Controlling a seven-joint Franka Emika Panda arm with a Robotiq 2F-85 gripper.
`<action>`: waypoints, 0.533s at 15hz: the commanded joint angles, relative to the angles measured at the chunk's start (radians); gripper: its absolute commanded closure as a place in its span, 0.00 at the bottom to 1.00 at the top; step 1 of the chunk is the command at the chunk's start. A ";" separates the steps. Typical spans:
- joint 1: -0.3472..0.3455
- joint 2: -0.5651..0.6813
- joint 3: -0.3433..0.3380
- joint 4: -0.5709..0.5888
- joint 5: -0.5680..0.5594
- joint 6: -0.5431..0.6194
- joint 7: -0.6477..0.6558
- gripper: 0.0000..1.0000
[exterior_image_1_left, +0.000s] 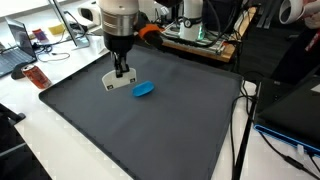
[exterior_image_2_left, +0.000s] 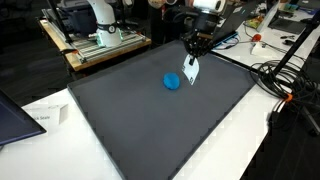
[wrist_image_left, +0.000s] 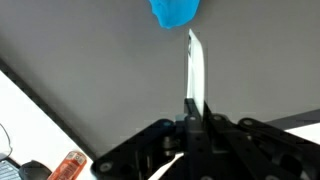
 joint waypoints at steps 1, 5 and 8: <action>-0.057 0.072 0.025 0.134 0.070 -0.096 -0.060 0.99; -0.085 0.104 0.023 0.206 0.102 -0.208 -0.114 0.99; -0.100 0.112 0.022 0.241 0.108 -0.281 -0.156 0.99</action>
